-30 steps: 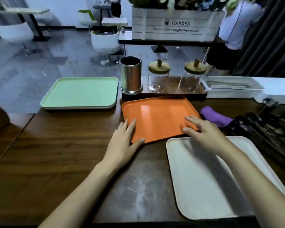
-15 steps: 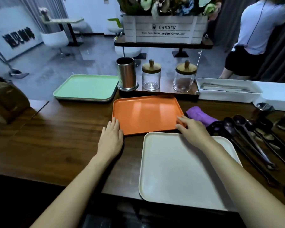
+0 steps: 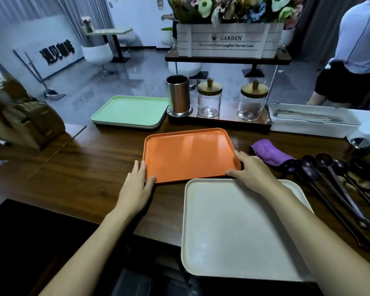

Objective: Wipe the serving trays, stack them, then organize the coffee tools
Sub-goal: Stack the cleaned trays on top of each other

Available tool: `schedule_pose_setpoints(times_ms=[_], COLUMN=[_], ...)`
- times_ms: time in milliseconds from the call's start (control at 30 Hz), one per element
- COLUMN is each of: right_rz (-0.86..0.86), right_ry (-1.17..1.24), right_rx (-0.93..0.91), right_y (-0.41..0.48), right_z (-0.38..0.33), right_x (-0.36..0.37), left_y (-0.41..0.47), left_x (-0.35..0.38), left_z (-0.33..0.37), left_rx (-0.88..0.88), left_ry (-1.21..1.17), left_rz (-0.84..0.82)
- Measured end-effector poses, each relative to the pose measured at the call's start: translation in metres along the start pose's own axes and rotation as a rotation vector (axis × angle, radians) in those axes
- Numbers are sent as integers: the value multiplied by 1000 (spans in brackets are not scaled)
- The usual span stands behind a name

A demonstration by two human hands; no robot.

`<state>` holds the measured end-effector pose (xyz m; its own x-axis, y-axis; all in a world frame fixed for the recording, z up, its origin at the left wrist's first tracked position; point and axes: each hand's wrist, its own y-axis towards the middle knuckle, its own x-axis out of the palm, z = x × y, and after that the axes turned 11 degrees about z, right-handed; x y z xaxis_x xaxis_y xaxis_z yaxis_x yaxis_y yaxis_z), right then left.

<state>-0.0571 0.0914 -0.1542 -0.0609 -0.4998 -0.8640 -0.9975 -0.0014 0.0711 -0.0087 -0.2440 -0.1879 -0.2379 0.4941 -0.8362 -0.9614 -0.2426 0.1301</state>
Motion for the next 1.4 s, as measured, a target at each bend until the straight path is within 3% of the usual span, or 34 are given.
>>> schedule_pose_setpoints(times_ms=[300, 600, 1400], right_rz=[-104, -165, -100], right_ry=[-53, 0, 183], right_rx=[10, 18, -18], right_y=[12, 18, 23], right_z=[11, 6, 11], right_x=[-1, 1, 12], left_y=[-1, 11, 7], left_x=[-13, -21, -19], left_z=[2, 11, 7], left_rx=[-40, 38, 2], left_ry=[-17, -74, -9], left_rz=[-60, -83, -87])
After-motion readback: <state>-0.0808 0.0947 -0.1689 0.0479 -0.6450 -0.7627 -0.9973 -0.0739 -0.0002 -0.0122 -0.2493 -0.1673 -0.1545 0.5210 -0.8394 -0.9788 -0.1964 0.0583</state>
